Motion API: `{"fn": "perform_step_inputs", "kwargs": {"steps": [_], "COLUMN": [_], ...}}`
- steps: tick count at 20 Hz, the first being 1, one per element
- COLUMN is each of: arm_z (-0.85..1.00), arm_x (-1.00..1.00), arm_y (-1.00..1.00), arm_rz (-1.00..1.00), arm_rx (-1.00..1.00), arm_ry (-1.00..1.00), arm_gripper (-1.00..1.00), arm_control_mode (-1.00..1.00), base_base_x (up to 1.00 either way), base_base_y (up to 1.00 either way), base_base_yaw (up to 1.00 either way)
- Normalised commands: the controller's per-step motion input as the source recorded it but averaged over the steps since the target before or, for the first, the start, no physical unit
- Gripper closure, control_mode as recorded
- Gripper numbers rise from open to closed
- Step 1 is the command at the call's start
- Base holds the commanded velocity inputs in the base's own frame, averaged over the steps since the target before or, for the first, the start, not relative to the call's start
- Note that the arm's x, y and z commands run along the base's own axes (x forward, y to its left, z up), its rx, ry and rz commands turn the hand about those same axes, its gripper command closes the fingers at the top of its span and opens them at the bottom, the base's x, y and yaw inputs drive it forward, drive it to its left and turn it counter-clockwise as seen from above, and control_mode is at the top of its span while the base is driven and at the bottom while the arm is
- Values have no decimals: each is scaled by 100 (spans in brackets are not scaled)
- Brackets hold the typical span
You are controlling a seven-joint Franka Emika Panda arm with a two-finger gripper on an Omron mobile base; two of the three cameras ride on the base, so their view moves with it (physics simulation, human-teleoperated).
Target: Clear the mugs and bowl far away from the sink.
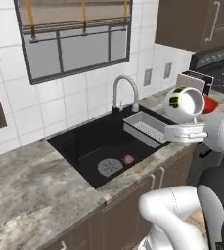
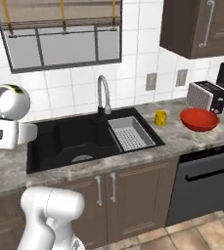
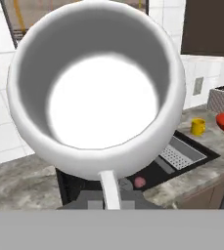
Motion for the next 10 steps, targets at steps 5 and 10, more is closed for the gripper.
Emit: {"fn": "perform_step_inputs", "kwargs": {"steps": [5,10], "arm_z": [0,0], "arm_x": [0,0], "arm_y": [0,0], "arm_rz": [0,0], "arm_rx": [0,0], "arm_ry": [0,0], "arm_gripper": [100,100], "arm_control_mode": [100,100], "base_base_x": [-3,0], "base_base_y": [-35,-3], "base_base_yaw": [-83,-97]}}
